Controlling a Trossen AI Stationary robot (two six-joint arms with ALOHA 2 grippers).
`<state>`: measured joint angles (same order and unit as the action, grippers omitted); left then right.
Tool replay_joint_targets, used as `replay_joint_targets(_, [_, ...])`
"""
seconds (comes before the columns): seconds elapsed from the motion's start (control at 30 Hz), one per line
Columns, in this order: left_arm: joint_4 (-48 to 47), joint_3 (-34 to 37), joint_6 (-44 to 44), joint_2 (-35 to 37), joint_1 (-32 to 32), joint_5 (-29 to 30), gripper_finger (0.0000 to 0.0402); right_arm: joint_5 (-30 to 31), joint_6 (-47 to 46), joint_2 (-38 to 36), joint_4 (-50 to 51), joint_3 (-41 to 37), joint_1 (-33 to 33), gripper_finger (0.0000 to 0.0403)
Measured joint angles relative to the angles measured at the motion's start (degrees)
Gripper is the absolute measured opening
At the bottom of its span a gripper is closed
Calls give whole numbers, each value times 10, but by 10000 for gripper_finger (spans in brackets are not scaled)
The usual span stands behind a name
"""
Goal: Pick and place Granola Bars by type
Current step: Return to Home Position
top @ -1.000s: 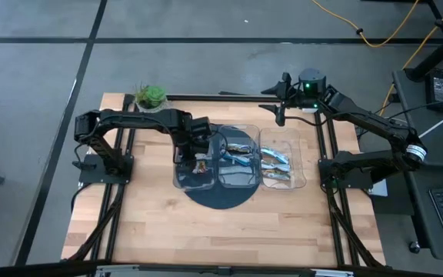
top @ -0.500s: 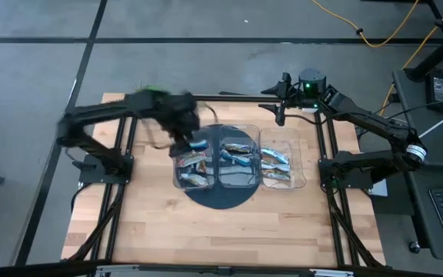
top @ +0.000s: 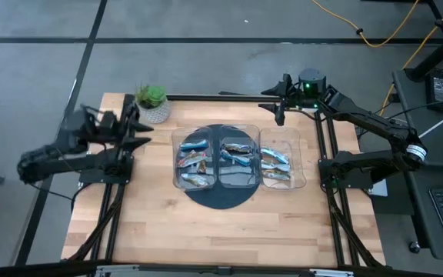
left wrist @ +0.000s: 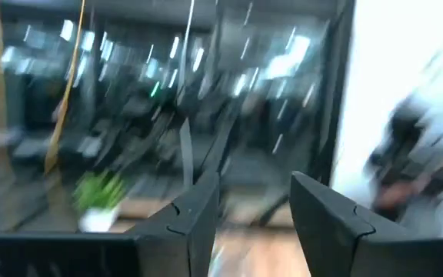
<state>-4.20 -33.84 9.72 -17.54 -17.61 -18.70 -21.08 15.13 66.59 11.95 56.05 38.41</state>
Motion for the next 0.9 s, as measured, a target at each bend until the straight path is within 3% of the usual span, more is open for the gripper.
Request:
replay_joint_targets(0.1, [164,123,53,74,39,4,148,0,-31,0,-1,0,0,239])
replay_joint_targets(0.17, [215,177,49,101,67,21,148,0,-55,0,-1,0,0,239])
replay_joint_targets(0.33, [165,253,3,174,116,98,148,0,-104,0,-1,0,0,239])
replay_joint_targets(0.57, [121,334,2,171,138,147,148,0,-105,0,-1,0,0,239])
replay_joint_targets(0.73, [58,333,21,147,138,164,148,0,-106,0,-1,0,0,239])
replay_joint_targets(0.9, [55,333,-44,142,138,198,148,-4,-124,0,-6,0,-15,239])
